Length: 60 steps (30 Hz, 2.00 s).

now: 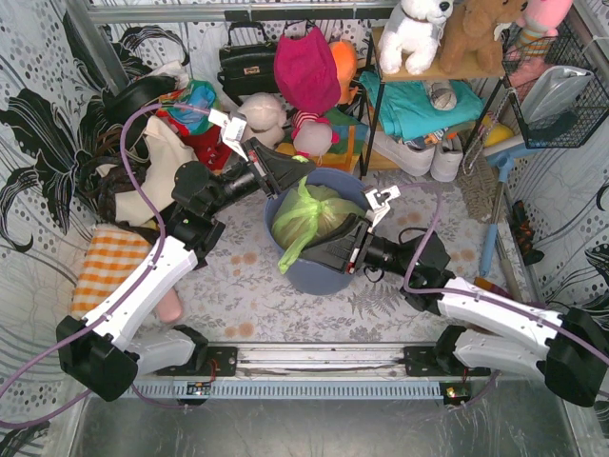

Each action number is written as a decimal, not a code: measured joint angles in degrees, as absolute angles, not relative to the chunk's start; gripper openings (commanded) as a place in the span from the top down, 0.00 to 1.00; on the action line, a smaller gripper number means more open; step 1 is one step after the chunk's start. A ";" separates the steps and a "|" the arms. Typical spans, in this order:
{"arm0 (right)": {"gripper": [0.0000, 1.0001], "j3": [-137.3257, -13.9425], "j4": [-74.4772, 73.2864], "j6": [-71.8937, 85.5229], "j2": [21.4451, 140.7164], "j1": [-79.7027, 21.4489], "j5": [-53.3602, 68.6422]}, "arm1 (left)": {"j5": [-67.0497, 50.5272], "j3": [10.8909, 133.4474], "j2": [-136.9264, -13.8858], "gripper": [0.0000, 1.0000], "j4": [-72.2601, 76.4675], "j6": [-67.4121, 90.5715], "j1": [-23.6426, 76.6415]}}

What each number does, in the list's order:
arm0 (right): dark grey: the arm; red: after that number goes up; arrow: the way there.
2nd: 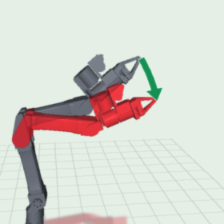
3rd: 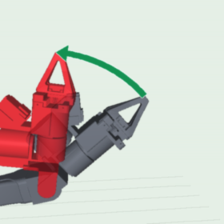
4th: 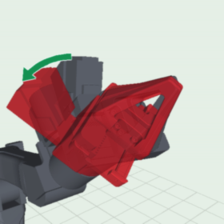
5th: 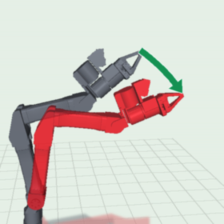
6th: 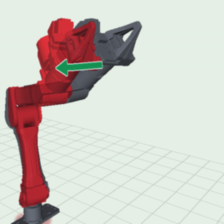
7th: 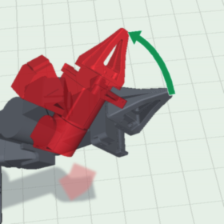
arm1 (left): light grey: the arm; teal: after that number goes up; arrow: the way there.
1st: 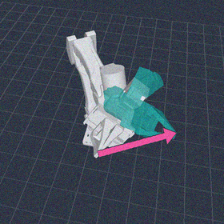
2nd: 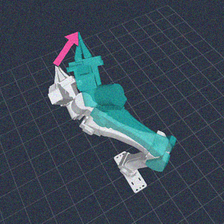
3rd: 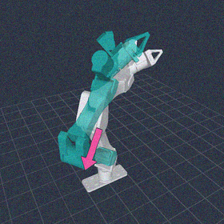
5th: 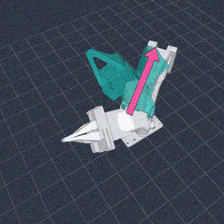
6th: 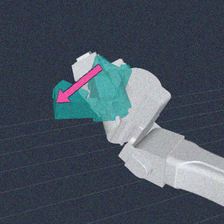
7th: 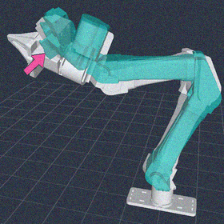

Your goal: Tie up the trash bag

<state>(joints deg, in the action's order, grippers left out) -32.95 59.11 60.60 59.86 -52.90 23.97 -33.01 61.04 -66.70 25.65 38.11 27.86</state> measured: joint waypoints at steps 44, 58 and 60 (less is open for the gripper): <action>0.72 -63.05 -25.30 56.82 55.75 -56.25 15.66 | -33.01 61.01 -66.46 1.00 25.23 37.52 27.86; 0.77 -71.79 -38.17 51.64 63.22 -59.44 8.86 | -33.06 61.01 -66.46 1.00 25.23 37.50 27.86; 0.77 -73.30 -39.75 51.05 64.23 -60.49 7.97 | -33.06 61.01 -66.46 1.00 25.23 37.47 27.86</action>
